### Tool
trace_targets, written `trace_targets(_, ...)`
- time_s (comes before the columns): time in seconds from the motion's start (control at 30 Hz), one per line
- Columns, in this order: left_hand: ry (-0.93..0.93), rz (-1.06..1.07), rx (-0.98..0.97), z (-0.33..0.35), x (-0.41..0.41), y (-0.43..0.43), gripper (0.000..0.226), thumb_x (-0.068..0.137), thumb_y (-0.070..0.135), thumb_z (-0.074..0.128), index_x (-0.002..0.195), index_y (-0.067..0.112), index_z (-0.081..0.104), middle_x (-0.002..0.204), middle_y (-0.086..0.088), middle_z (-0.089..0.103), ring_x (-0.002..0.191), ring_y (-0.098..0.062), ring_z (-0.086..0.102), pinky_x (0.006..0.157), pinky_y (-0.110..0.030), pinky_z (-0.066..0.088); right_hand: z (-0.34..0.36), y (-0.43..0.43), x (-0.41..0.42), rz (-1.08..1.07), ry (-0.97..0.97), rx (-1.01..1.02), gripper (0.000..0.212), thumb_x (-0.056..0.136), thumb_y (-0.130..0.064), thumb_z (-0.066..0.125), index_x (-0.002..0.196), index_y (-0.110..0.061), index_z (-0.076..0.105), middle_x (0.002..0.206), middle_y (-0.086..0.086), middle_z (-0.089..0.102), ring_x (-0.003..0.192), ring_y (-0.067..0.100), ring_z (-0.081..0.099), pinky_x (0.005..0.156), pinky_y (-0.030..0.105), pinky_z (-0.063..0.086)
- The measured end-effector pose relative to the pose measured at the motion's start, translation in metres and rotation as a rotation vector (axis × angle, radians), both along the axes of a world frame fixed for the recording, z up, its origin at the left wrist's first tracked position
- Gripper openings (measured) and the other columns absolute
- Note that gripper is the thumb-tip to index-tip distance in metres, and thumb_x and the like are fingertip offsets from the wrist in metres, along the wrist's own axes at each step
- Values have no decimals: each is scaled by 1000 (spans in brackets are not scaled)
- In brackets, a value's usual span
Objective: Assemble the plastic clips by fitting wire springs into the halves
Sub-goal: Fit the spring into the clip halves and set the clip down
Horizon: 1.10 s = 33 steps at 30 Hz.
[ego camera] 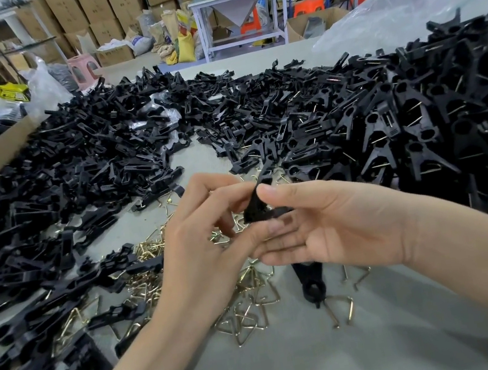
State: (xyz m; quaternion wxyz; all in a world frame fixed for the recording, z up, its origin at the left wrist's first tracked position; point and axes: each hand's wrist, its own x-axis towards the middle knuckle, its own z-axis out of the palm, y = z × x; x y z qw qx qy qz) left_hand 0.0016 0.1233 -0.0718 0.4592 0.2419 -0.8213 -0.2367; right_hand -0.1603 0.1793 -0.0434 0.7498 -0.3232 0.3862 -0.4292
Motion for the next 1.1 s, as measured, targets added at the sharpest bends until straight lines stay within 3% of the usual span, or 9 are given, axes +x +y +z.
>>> trace_targets(0.1,12,8,-18,0,0,1,30,75,39,71,104,34,64,99,22,52,74,-9,50,69,-15,43,0,0,-1,16,-15,3,50,63,-36,74,105,-10,67,85,13,68,86,26,69,83,37,57)
trace_targets(0.23,14,-2,-49,0,-1,2,32,76,36,72,106,29,64,103,18,52,84,-5,53,72,-11,42,-1,0,1,-5,-32,-45,49,62,-35,75,104,-10,71,100,15,64,87,22,67,79,33,57)
trace_targets(0.33,-19,4,-50,2,0,0,30,74,33,78,100,28,64,108,14,55,89,-1,55,75,-10,43,-2,-1,2,-38,-42,-64,38,62,-38,75,92,-14,75,91,10,67,80,21,68,76,32,57)
trace_targets(0.47,-55,18,-51,3,-1,1,22,76,29,74,95,26,64,109,12,57,89,2,55,81,-10,42,-3,-1,1,-66,-11,-83,46,59,-44,75,91,-12,75,97,10,70,84,23,69,77,34,57)
trace_targets(0.63,-61,15,-88,4,-2,2,20,77,23,74,93,25,63,108,9,60,87,2,54,81,-13,44,-6,-1,2,-107,-5,-169,36,62,-40,72,82,-11,77,89,8,71,77,17,69,74,32,58)
trace_targets(0.9,-41,-6,-64,6,2,2,27,75,26,76,98,13,70,106,6,61,90,2,56,81,-13,44,-9,-1,8,-153,33,-241,39,64,-40,70,83,-6,76,87,12,68,77,18,66,77,30,58)
trace_targets(1.0,-30,-20,-74,8,1,4,41,73,36,74,109,17,65,109,5,61,98,2,55,84,-13,44,-9,1,9,-148,56,-284,42,69,-38,67,88,-2,74,83,11,71,84,23,65,90,41,53)
trace_targets(1.1,-37,-32,-93,9,0,6,40,77,36,69,112,18,62,108,4,61,98,0,55,83,-11,41,-11,1,11,-142,54,-299,44,73,-37,65,91,2,71,81,10,68,85,26,60,96,50,45)
